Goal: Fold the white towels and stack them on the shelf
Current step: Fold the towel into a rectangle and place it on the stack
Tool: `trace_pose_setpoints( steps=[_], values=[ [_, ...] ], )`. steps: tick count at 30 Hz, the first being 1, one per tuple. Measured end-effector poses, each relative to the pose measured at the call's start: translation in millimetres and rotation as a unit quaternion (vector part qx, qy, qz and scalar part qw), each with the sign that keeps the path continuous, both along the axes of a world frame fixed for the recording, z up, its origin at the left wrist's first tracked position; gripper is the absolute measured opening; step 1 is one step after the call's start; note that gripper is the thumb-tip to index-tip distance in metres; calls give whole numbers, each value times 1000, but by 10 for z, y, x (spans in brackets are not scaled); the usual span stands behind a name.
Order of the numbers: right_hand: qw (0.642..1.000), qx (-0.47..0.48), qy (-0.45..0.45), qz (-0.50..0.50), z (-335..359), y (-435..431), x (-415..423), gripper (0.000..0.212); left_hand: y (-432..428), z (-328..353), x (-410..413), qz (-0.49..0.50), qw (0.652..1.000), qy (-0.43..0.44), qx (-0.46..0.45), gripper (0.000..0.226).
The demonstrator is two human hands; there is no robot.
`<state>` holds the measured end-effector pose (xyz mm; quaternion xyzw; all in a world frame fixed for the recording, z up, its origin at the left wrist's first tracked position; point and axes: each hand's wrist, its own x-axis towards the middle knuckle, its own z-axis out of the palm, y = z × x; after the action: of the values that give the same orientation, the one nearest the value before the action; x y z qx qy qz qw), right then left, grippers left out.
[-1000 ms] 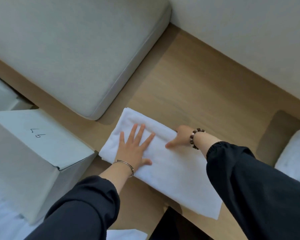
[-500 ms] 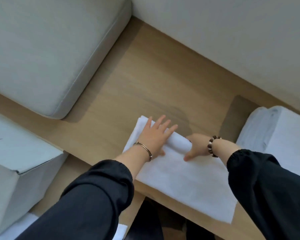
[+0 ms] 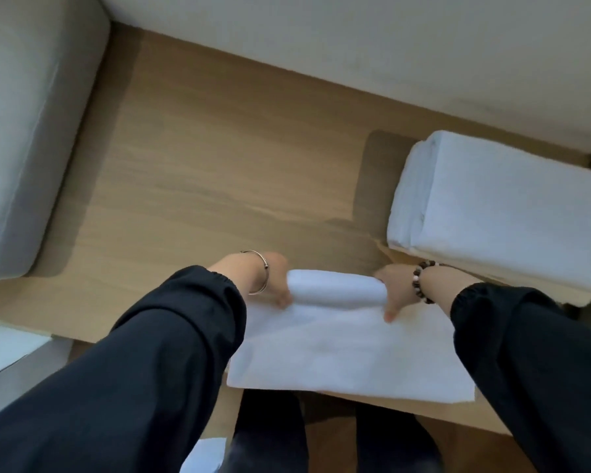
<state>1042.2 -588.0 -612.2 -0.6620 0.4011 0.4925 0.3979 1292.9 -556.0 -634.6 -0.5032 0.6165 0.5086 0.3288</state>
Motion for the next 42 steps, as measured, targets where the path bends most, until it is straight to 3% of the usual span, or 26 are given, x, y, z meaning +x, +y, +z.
trace_pose_setpoints(
  steps=[6,9,14,17,21,24,27,31,33,35,37,39,42],
  values=[
    [992,1,-31,-123,574,117,-339,35,-111,556,-198,2,1000,9,-3,24],
    [984,0,-27,-178,1007,49,-479,39,-231,976,-327,31,999,28,10,20],
    [971,-6,-29,-238,1715,-258,-857,44,-601,1662,-646,56,996,59,47,28],
    [957,-5,-29,-287,2064,-448,-1184,33,-878,2047,-936,41,996,66,46,27],
    [964,-42,-38,-261,2550,-705,-1613,38,-1164,2556,-1399,24,997,76,-13,29],
    [960,-153,-47,-231,2908,-900,-1966,37,-1391,2981,-1750,-12,991,67,-117,25],
    [927,-283,-96,-228,3195,-1099,-2313,28,-1595,3356,-2059,-75,951,53,-295,22],
    [869,-451,-123,-166,3294,-1177,-2681,22,-1754,3486,-2314,-144,851,44,-503,23],
    [809,-550,-175,-112,3150,-1070,-2766,15,-1713,3353,-2367,-154,787,77,-593,24],
    [728,-636,-252,-47,2860,-861,-2777,8,-1546,3052,-2374,-181,690,113,-692,30],
    [683,-680,-266,0,2481,-618,-2753,7,-1313,2655,-2351,-189,643,95,-736,34],
    [697,-678,-232,16,2053,-376,-2716,8,-1045,2167,-2350,-196,667,66,-716,38],
    [770,-614,-172,30,1494,-20,-2670,39,-661,1588,-2406,-213,730,21,-649,45]
  ],
)
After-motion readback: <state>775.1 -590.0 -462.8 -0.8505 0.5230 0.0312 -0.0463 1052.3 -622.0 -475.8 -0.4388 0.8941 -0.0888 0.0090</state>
